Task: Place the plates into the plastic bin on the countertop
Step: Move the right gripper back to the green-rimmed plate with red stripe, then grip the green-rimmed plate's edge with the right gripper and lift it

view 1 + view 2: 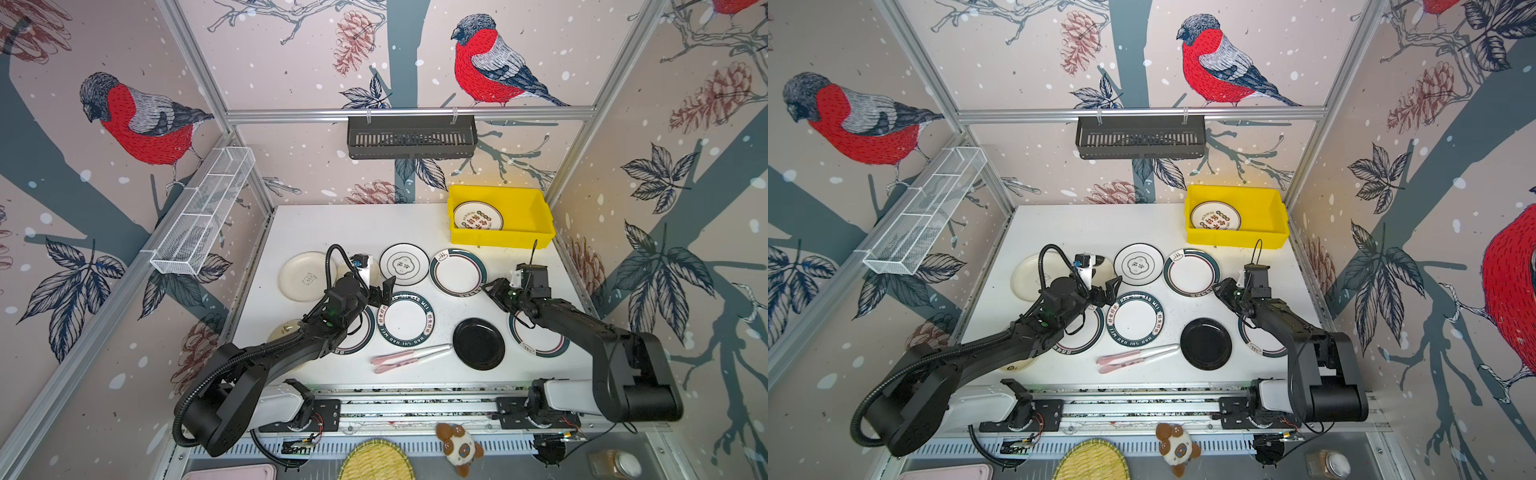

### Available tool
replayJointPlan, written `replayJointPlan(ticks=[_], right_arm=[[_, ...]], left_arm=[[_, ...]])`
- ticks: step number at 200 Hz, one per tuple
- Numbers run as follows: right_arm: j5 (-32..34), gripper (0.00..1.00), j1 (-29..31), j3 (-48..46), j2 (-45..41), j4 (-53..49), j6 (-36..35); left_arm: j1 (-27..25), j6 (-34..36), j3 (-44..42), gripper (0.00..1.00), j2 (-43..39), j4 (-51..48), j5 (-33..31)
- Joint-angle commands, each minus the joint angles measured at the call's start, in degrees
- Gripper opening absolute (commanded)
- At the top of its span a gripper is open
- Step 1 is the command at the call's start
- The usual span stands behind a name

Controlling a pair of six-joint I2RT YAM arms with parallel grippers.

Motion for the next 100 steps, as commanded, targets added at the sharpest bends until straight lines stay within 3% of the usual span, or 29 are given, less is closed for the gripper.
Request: replayJointPlan(ticks=[1, 100], right_arm=[[-3.29, 0.42, -0.20, -0.46, 2.46, 7.16, 2.04], [-3.51, 0.37, -0.93, -4.62, 7.49, 20.78, 5.15]], left_arm=[[0.01, -0.65, -0.16, 0.98, -0.19, 2.63, 0.32], [0.01, -0.84, -0.16, 0.98, -1.68, 2.00, 0.63]])
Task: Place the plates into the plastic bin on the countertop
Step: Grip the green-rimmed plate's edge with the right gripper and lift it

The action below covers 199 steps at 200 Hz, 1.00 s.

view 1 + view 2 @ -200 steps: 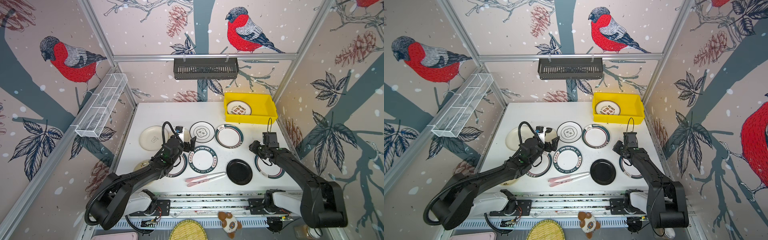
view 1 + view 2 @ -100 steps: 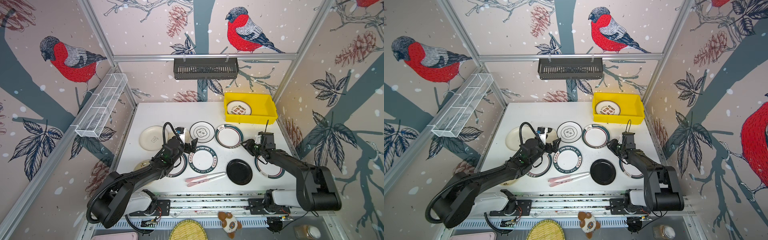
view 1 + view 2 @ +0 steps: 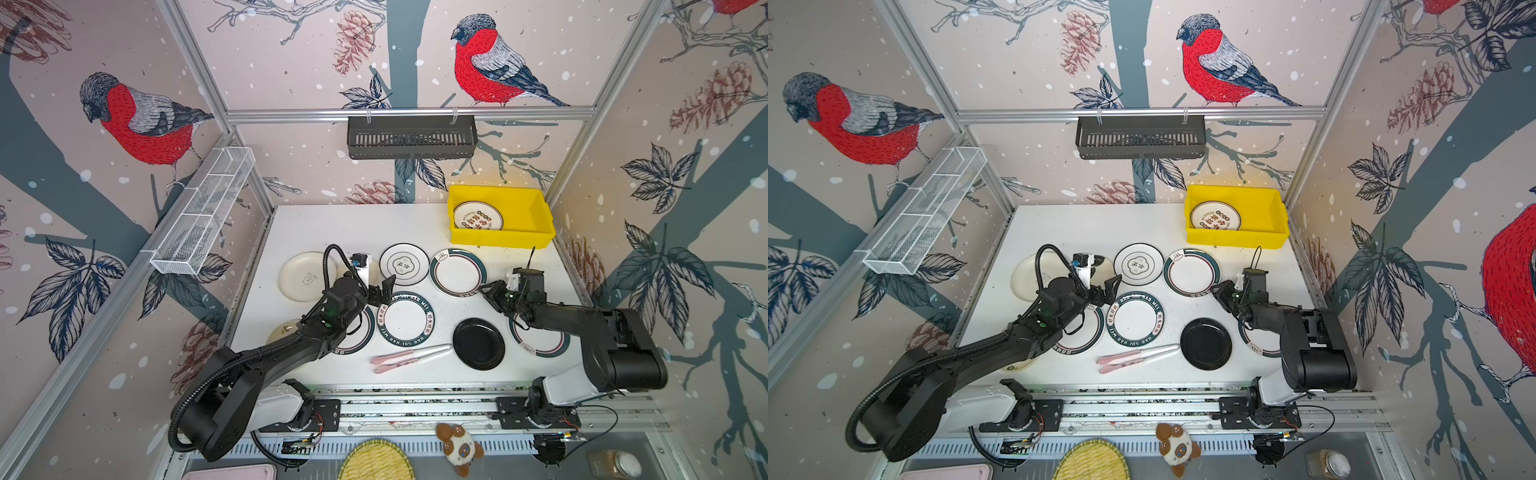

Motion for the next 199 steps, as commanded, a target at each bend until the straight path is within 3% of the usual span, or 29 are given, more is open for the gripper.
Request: replayJointPlan(ticks=[1, 28, 105, 199], right_arm=[[0.35, 0.37, 0.06, -0.57, -0.17, 5.51, 0.80], [1.13, 0.37, 0.06, 0.01, 0.43, 5.31, 0.08], [-0.46, 0.21, -0.27, 1.09, 6.49, 10.12, 1.16], [-0.63, 0.12, -0.71, 1.52, 10.52, 13.09, 3.29]], left_arm=[[0.01, -0.40, -0.12, 0.98, -0.23, 2.05, 0.39], [0.01, -0.40, -0.05, 0.98, -0.06, 1.96, 0.35], [0.01, -0.53, -0.20, 0.98, -0.77, 1.91, 0.47], [0.01, -0.67, -0.20, 0.98, -0.45, 2.23, 0.57]])
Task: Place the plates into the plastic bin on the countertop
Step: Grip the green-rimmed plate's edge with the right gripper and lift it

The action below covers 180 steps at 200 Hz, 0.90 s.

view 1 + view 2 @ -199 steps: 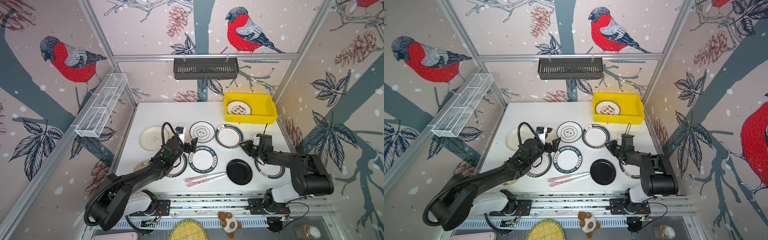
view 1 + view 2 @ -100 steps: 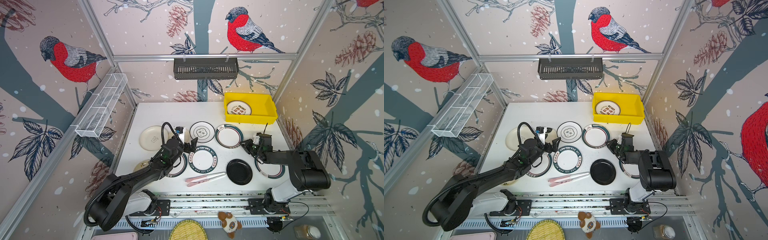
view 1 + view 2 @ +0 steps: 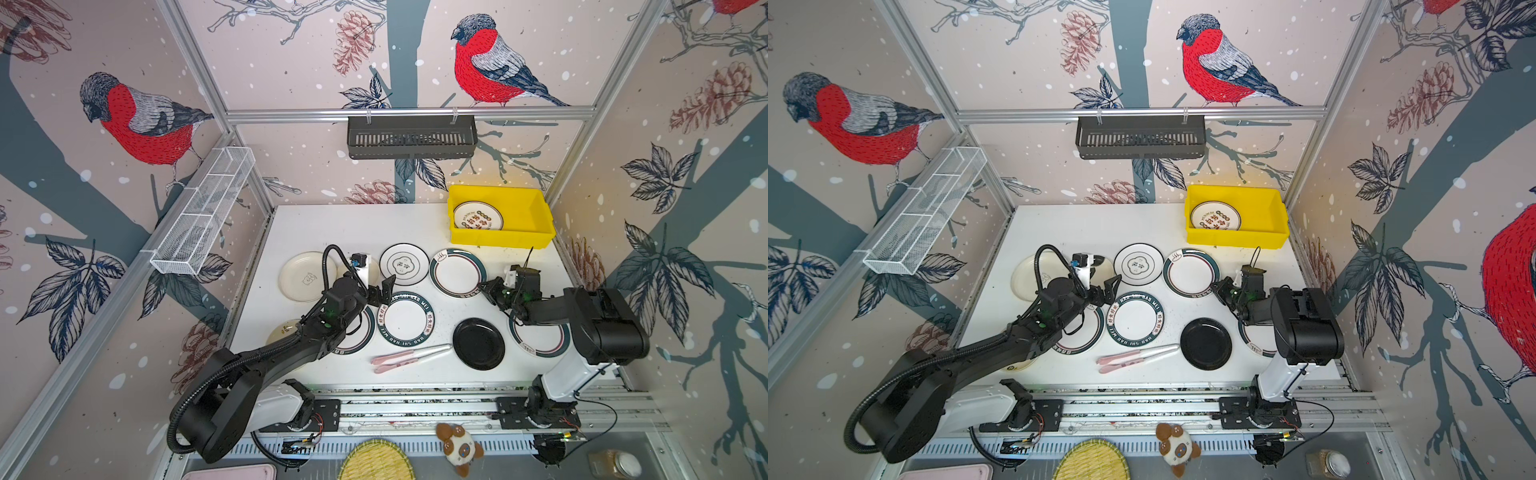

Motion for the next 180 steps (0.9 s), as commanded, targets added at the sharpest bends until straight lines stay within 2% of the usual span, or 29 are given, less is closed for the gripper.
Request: replayJointPlan(ticks=[1, 24, 97, 134, 180], right_arm=[[0.53, 0.12, -0.16, 0.24, 0.03, -0.12, 0.39], [1.69, 0.07, -0.34, 1.03, -1.54, -3.12, -0.14], [4.91, 0.03, -0.21, 3.32, -9.08, -12.63, -2.04], [12.48, 0.02, 3.13, 5.25, -15.54, -21.91, -5.57], [16.67, 0.01, 4.15, 6.14, -24.60, -28.21, -5.09]], left_arm=[[0.01, -0.23, -0.05, 0.98, 0.05, 2.24, 0.37], [0.01, -0.40, -0.04, 0.98, 0.14, 2.32, 0.49], [0.01, -0.75, -0.05, 0.98, 0.21, 2.50, 0.88], [0.01, -0.75, -0.11, 0.98, 0.26, 2.50, 0.80], [0.01, -0.84, -0.12, 0.98, 0.26, 2.59, 1.05]])
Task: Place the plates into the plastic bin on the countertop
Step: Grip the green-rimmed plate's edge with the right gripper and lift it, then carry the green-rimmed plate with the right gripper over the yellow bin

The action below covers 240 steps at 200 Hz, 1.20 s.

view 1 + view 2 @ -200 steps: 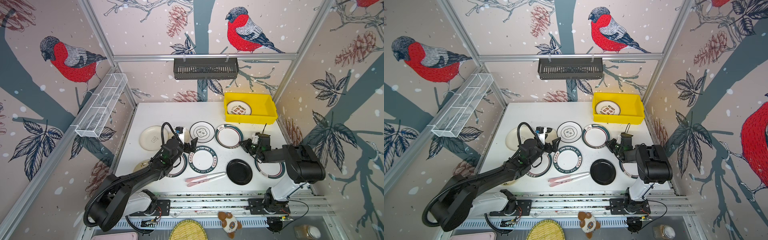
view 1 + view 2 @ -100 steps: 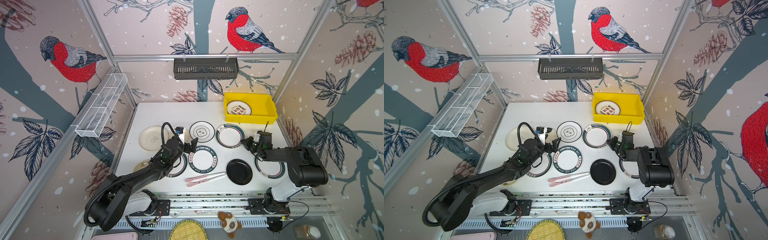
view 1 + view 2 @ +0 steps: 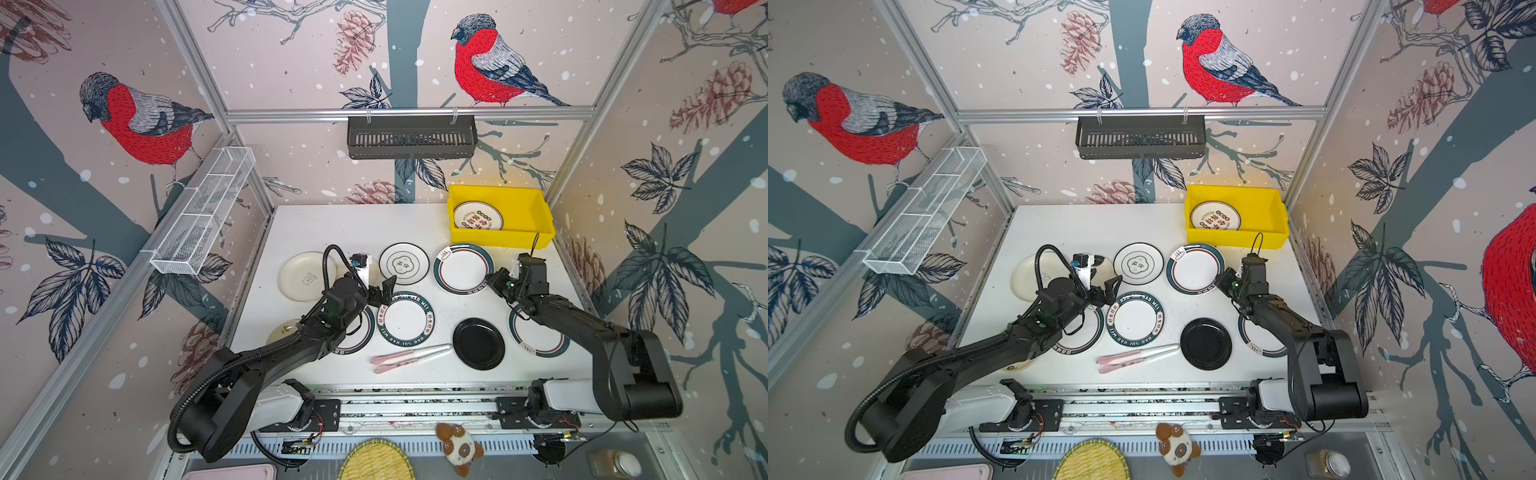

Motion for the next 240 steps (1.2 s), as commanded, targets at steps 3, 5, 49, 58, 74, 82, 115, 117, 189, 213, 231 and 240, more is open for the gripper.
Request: replayJointPlan(ticks=[3, 5, 49, 58, 74, 82, 115, 117, 189, 213, 231, 240], right_arm=[[3.74, 0.01, 0.39, 1.52, -3.88, -4.08, -0.57], [3.77, 0.01, 0.39, 1.70, -3.94, -4.39, -0.65], [3.16, 0.00, 0.48, 7.89, -6.72, -10.40, -1.23], [2.74, 0.00, 0.41, 9.39, -6.36, -10.89, -1.09], [2.75, 0.00, 0.26, 11.81, -5.83, -11.02, -0.90], [3.10, 0.00, 0.08, 13.19, -5.40, -11.27, -1.01], [2.97, 0.00, -1.81, 19.55, -0.93, -11.33, -2.07], [2.85, 0.00, -1.92, 19.96, -0.50, -11.15, -2.17], [4.51, 0.00, -5.50, 40.11, 17.88, -9.84, -2.49], [6.36, 0.00, -6.47, 46.61, 23.43, -12.06, -3.46], [9.23, 0.00, -6.59, 51.72, 27.25, -14.71, -5.20], [10.75, 0.00, -6.66, 53.98, 28.99, -16.22, -6.04]], left_arm=[[0.01, -0.52, -0.07, 0.98, -0.01, 2.50, 0.15], [0.01, -0.53, -0.09, 0.98, -0.04, 2.51, 0.16], [0.01, -1.05, -0.19, 0.98, 0.78, 3.78, -0.69], [0.01, -1.00, 0.27, 0.98, 1.68, 3.73, -1.11], [0.01, -0.97, 1.79, 0.98, 2.98, 2.80, -1.75], [0.01, -0.89, 2.49, 0.98, 3.36, 2.57, -1.99], [0.01, -1.24, 4.75, 0.98, 3.55, 2.54, -1.64], [0.01, -1.28, 4.92, 0.98, 3.51, 2.52, -1.57], [0.01, -3.00, 9.95, 0.98, 4.78, 1.82, 3.29], [0.01, -2.83, 11.05, 0.98, 5.08, 1.63, 5.33], [0.01, -2.74, 11.68, 0.98, 5.17, 0.90, 5.43], [0.01, -2.69, 11.77, 0.98, 5.08, 0.80, 5.26]])
